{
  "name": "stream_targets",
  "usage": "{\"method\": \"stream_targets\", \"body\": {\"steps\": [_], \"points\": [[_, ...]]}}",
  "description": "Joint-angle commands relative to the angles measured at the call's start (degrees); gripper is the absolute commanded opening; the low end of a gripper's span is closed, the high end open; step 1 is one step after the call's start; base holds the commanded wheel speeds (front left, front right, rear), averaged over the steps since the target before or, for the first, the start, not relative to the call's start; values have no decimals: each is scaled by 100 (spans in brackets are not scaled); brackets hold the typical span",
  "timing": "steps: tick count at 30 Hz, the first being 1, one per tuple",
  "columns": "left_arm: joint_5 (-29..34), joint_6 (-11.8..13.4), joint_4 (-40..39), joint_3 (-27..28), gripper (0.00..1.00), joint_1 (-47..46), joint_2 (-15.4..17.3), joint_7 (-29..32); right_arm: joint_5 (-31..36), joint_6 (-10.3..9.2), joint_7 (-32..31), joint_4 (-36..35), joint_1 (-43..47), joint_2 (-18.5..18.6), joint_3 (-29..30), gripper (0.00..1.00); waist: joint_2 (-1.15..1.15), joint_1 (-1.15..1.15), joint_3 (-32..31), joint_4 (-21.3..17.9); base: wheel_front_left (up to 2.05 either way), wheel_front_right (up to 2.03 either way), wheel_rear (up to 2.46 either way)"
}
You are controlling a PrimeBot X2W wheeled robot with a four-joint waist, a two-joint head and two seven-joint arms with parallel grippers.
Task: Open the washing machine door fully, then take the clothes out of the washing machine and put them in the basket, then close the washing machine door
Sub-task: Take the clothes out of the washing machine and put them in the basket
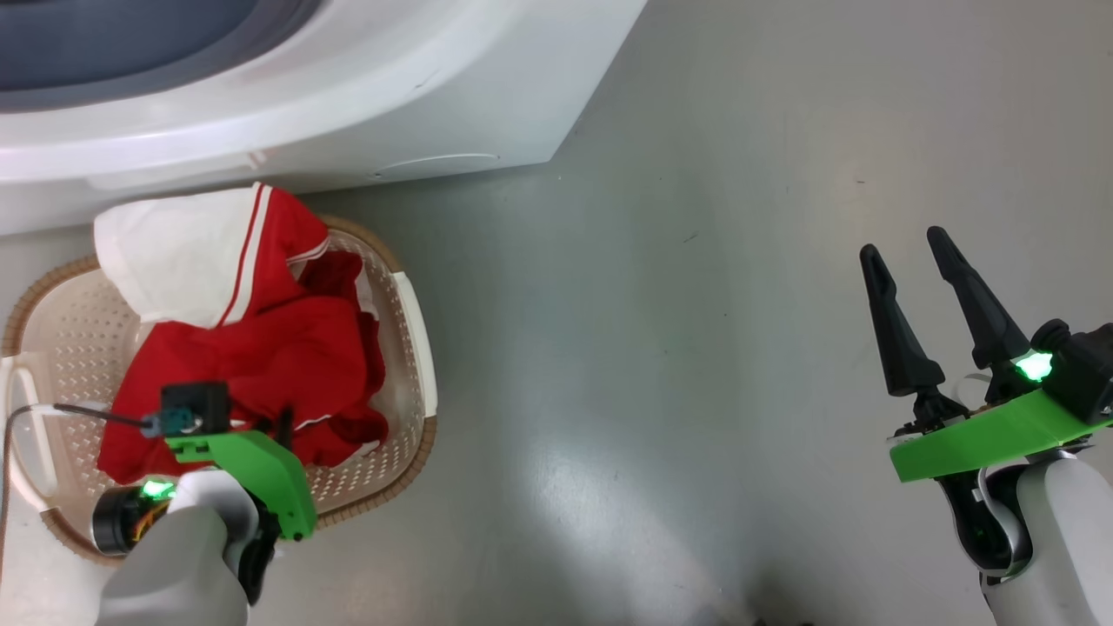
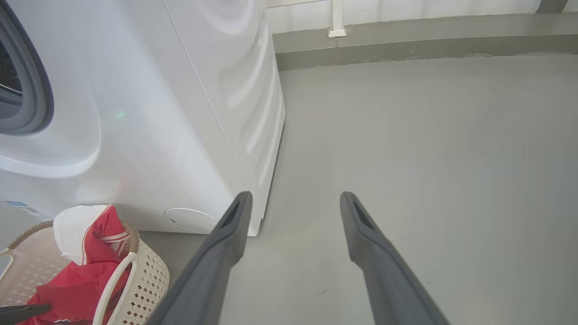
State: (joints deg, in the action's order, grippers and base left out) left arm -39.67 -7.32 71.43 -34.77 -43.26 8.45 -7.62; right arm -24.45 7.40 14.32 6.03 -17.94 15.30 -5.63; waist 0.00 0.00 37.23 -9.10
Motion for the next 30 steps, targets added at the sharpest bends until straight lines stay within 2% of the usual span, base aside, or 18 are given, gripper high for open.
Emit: {"method": "stream_targets", "body": {"steps": [1, 2, 13, 21, 25, 30], "points": [[-141, -16, 26, 90, 95, -63, 199, -68, 46, 9, 68, -135, 9, 90, -113, 100, 0, 0, -2, 24, 0, 0, 0], [-162, -16, 42, 74, 100, -84, 202, -99, 49, 9, 68, -130, -1, 89, -116, 100, 0, 0, -12, 34, 0, 0, 0], [-471, -16, 117, 23, 100, -52, 130, -460, 30, 9, 68, -4, -11, 87, -182, 100, 0, 0, -396, 171, 0, 0, 0], [-705, -16, -94, 54, 100, 158, 140, -710, -4, 9, 68, 133, 99, 98, -217, 100, 0, 0, -930, 329, 0, 0, 0], [-622, -16, -563, 336, 100, 230, 318, -734, -24, 9, 68, 195, 148, 125, -241, 100, 0, 0, -1203, 422, 0, 0, 0], [-117, 42, -1359, 941, 100, 574, 399, -736, -36, 9, 68, 260, 248, 148, -257, 100, 0, 0, -1547, 545, 0, 0, 0]]}}
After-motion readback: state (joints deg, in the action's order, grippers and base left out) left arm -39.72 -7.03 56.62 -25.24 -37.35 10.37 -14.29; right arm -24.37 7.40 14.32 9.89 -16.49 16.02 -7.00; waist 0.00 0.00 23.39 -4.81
